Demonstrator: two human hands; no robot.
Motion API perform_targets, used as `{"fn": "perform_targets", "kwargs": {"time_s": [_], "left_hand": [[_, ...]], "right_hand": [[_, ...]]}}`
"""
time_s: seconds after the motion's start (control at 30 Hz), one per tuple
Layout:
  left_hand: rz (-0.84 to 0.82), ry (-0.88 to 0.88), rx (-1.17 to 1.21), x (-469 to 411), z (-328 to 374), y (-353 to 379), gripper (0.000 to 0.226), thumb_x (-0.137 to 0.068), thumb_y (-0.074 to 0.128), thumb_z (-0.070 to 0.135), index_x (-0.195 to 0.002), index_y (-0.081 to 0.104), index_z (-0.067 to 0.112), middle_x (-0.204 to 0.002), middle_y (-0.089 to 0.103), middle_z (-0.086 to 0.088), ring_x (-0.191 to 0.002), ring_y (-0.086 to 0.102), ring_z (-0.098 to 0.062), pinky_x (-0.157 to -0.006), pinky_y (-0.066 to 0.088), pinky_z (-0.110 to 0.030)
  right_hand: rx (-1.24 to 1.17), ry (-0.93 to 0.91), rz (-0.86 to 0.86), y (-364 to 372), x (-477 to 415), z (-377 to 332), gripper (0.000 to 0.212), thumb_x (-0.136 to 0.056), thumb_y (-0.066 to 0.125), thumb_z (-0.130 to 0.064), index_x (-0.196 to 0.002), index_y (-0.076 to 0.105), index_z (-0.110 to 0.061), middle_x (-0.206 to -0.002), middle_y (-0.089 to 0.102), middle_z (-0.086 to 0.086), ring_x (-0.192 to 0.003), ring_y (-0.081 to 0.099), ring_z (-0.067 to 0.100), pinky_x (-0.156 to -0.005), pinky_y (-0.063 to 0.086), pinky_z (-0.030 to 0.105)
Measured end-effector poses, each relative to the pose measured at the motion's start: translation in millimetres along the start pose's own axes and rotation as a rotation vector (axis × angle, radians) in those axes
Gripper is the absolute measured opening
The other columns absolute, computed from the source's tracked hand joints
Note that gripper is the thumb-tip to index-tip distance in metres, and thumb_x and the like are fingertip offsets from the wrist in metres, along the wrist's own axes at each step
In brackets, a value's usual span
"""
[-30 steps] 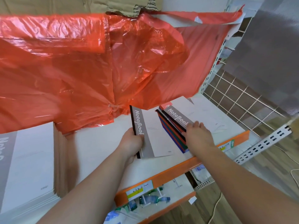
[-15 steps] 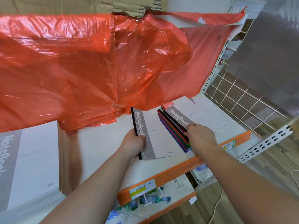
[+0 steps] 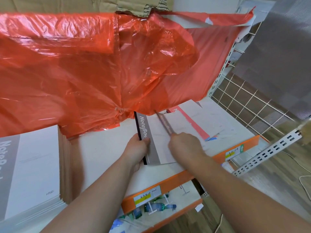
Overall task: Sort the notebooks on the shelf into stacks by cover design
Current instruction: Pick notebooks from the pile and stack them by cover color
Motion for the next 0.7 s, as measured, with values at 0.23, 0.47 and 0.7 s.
{"fn": "perform_targets", "kwargs": {"time_s": [0.23,0.47,0.7], "left_hand": [[0.076,-0.009,0.047,-5.4,-9.3,-10.4,0.019,-0.099,0.05,0.006,-0.111,0.063,0.012,-0.104,0.073,-0.011,-0.089,0.072,-0.027,-0.074,0.06,-0.043],[0.079,0.007,0.042,-5.4,-9.3,-20.1,0.03,-0.095,0.043,-0.002,-0.11,0.064,0.013,-0.101,0.074,-0.007,-0.089,0.073,-0.026,-0.057,0.056,-0.028],[0.072,0.03,0.033,-4.4,-4.4,-16.1,0.03,-0.096,0.042,-0.002,-0.104,0.064,0.017,-0.099,0.074,-0.005,-0.085,0.072,-0.023,-0.052,0.055,-0.027]], "right_hand": [[-0.308,-0.164,0.06,9.2,-0.2,-35.2,0.018,-0.098,0.041,-0.023,-0.103,0.057,-0.015,-0.089,0.063,0.006,-0.082,0.059,0.025,-0.06,0.037,0.031],[0.058,0.323,-0.119,48.7,-17.8,77.8,0.057,-0.099,0.044,-0.026,-0.145,0.026,0.001,-0.153,0.023,0.028,-0.142,0.02,0.044,-0.114,0.025,0.05],[0.117,0.229,-0.059,31.7,-17.5,75.9,0.031,-0.089,0.056,-0.007,-0.119,0.053,-0.008,-0.117,0.06,0.011,-0.107,0.057,0.025,-0.081,0.05,0.034]]}}
Point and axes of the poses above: each hand's wrist, its own x-axis away from the middle knuckle, its own y-axis out of the palm, z = x × y, the point moved 9 cm from there along -x, towards the middle knuckle
